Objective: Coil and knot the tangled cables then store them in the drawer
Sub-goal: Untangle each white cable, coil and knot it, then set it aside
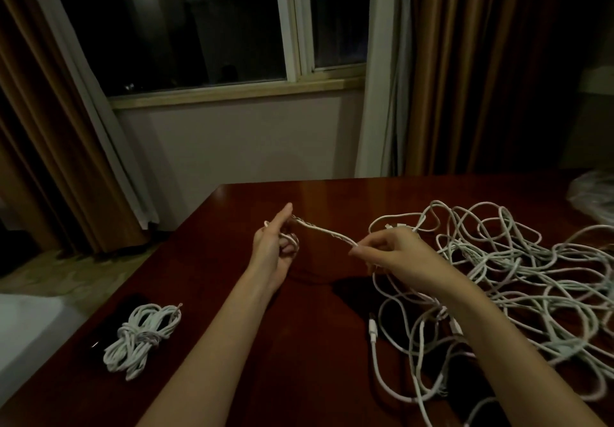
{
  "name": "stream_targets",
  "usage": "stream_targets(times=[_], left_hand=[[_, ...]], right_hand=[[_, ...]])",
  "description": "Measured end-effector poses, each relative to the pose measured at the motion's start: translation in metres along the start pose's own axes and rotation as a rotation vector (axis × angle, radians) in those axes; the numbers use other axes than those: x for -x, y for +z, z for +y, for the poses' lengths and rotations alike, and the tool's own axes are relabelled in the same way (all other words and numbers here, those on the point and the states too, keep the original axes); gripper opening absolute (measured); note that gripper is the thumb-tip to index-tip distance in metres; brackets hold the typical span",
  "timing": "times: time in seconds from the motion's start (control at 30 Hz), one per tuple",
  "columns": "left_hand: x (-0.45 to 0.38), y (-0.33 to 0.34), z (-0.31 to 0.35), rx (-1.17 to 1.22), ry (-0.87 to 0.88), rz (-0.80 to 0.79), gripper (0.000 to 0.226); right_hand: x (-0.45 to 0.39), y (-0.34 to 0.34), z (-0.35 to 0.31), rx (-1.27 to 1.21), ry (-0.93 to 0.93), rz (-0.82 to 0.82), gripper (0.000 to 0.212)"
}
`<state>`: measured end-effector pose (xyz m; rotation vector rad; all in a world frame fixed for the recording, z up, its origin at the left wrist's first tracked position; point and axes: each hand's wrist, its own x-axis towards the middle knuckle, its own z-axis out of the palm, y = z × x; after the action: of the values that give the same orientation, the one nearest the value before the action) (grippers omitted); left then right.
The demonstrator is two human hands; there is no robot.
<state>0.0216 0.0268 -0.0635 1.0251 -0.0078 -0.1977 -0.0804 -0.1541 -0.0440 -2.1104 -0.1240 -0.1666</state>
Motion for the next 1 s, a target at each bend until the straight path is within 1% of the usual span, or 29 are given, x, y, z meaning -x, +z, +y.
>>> stream_targets(times=[0.03, 0.07, 0.17, 0.23, 0.27, 0.3, 0.33, 0.37, 0.4, 0.43, 0.47, 0.5, 0.53, 0.63, 0.67, 0.73, 0.77, 0.83, 0.9, 0.93, 1.0], left_hand=[[0.001, 0.000, 0.000, -0.073, 0.023, 0.018, 0.024], [0.002, -0.001, 0.000, -0.208, 0.067, 0.024, 0.025], [0.003, -0.005, 0.000, -0.775, 0.245, 0.003, 0.023], [0.004, -0.006, -0.001, -1.045, 0.343, 0.009, 0.027], [0.007, -0.003, -0.001, -1.177, 0.439, 0.035, 0.028], [0.011, 0.001, -0.001, -1.279, 0.585, 0.062, 0.028], [0.015, 0.007, -0.001, -1.315, 0.745, 0.061, 0.030], [0.020, 0.013, -0.002, -1.288, 0.858, 0.005, 0.036], [0.023, 0.018, -0.005, -1.243, 0.879, -0.102, 0.041], [0.028, 0.022, -0.009, -1.206, 0.828, -0.239, 0.043], [0.031, 0.025, -0.015, -1.191, 0.737, -0.364, 0.042], [0.033, 0.027, -0.020, -1.191, 0.660, -0.443, 0.041], [0.033, 0.027, -0.023, -1.192, 0.640, -0.467, 0.043], [0.028, 0.025, -0.022, -1.087, 0.691, -0.398, 0.049], [0.028, 0.025, -0.019, -1.031, 0.686, -0.355, 0.052], [0.027, 0.026, -0.013, -0.901, 0.622, -0.282, 0.060], [0.027, 0.028, -0.010, -0.825, 0.577, -0.243, 0.059], [0.022, 0.025, -0.003, -0.654, 0.495, -0.098, 0.047], [0.012, 0.015, 0.006, -0.484, 0.442, 0.037, 0.042], [0.009, 0.010, 0.009, -0.445, 0.429, 0.076, 0.041], [0.003, 0.002, 0.010, -0.445, 0.385, 0.108, 0.036]], right_hand=[[-0.001, -0.001, 0.001, 0.014, -0.007, 0.035, 0.016], [-0.002, -0.001, 0.002, 0.029, -0.014, 0.086, 0.015], [-0.003, -0.003, 0.006, 0.071, -0.032, 0.231, 0.015], [-0.002, -0.002, 0.005, 0.134, -0.043, 0.242, 0.017], [-0.002, -0.002, 0.005, 0.167, -0.045, 0.232, 0.018], [-0.001, -0.001, 0.005, 0.194, -0.045, 0.220, 0.020], [-0.001, 0.000, 0.004, 0.217, -0.043, 0.207, 0.021], [-0.002, 0.001, 0.003, 0.239, -0.044, 0.195, 0.022], [-0.002, 0.002, 0.002, 0.259, -0.049, 0.182, 0.022], [-0.002, 0.003, 0.000, 0.268, -0.055, 0.172, 0.023], [-0.001, 0.004, -0.001, 0.257, -0.065, 0.165, 0.023], [-0.001, 0.005, -0.001, 0.235, -0.076, 0.157, 0.022], [0.000, 0.005, -0.002, 0.209, -0.086, 0.149, 0.022], [0.001, 0.002, -0.002, 0.106, -0.077, 0.152, 0.021], [0.000, 0.000, -0.003, 0.070, -0.069, 0.142, 0.021], [0.000, -0.001, -0.004, 0.042, -0.062, 0.093, 0.022], [0.001, -0.001, -0.004, 0.043, -0.062, 0.064, 0.023], [0.002, -0.002, -0.001, 0.037, -0.073, 0.025, 0.029], [0.003, -0.004, 0.000, -0.068, -0.063, 0.029, 0.034], [0.003, -0.005, 0.000, -0.130, -0.055, 0.045, 0.037], [0.003, -0.007, -0.002, -0.193, -0.052, 0.067, 0.038]])
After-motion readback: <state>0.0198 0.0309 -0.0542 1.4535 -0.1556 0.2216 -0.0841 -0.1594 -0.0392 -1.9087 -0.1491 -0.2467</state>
